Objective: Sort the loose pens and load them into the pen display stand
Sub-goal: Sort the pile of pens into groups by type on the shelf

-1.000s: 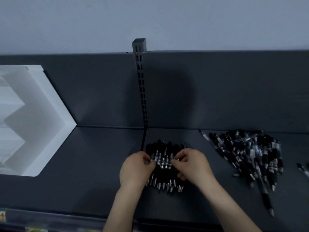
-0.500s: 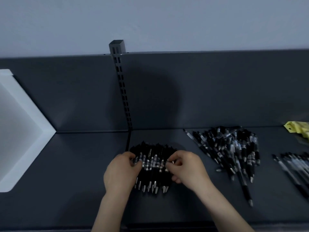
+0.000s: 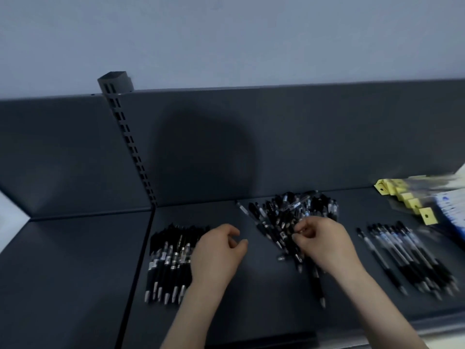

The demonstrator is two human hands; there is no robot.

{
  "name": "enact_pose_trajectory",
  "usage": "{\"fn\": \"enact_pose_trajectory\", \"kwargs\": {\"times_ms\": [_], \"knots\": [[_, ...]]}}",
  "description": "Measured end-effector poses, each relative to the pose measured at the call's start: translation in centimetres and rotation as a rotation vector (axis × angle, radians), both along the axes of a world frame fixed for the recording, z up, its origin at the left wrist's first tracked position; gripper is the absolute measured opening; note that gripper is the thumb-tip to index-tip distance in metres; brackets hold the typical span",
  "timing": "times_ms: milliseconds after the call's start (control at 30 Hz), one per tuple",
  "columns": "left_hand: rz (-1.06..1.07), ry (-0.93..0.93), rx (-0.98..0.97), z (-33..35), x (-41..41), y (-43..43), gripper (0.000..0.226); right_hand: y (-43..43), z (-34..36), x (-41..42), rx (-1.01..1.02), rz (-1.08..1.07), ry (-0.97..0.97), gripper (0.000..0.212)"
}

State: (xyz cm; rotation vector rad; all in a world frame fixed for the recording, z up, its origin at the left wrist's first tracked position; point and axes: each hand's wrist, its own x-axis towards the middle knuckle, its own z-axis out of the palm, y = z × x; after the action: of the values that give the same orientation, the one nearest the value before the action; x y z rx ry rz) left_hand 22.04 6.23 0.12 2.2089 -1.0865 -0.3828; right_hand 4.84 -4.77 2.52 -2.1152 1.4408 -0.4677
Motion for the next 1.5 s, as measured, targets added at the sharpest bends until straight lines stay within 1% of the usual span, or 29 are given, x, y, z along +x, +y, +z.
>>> {"fn": "enact_pose_trajectory", "kwargs": {"times_ms": [100,233,400,533,633,700,800,933,1133,1233,1367,1500], "knots": [[-0.064,0.072,0.026,-0.7,-2.6,-2.5,0.020,-1.2,-0.4,-0.7,-0.030,0.001,0.096,0.010],[-0.075,0.137,0.037,-1.2,-5.2,-5.3,0.025,-1.9,-0.8,-0.5,-0.034,0.002,0.139,0.001],[-0.037,0.201,0.089,-1.4,-7.0,-6.7,0.035,-2.3,-1.1,-0.2,-0.010,0.027,0.177,0.009],[0.000,0.310,0.080,-1.3,-7.3,-6.9,0.036,-2.3,-1.1,-0.3,0.079,0.043,0.133,0.007],[0.017,0.371,0.056,-1.1,-7.3,-6.5,0.037,-2.5,-1.0,-0.6,0.150,0.044,0.089,0.014],[0.035,0.371,0.022,-0.9,-7.0,-6.0,0.033,-2.5,-0.9,-1.0,0.198,0.048,0.069,0.014],[0.029,0.323,-0.002,-0.7,-6.3,-4.7,0.026,-2.4,-0.6,-2.0,0.288,0.052,0.006,0.012],[0.058,0.368,-0.077,-0.4,-5.6,-3.2,0.023,-1.7,0.1,-3.4,0.335,0.072,-0.051,0.010],[0.044,0.388,-0.152,0.4,-5.6,-2.9,0.026,-0.6,0.8,-5.7,0.381,0.082,-0.118,0.010],[0.027,0.392,-0.163,0.5,-6.5,-3.3,0.026,-0.6,1.5,-6.8,0.359,0.059,-0.140,0.013],[-0.016,0.379,-0.160,0.4,-8.1,-4.1,0.027,-1.1,1.7,-8.5,0.178,0.042,-0.030,0.012],[-0.058,0.381,-0.155,0.5,-10.1,-5.1,0.028,-1.9,1.5,-11.0,0.085,-0.046,-0.009,0.016]]}}
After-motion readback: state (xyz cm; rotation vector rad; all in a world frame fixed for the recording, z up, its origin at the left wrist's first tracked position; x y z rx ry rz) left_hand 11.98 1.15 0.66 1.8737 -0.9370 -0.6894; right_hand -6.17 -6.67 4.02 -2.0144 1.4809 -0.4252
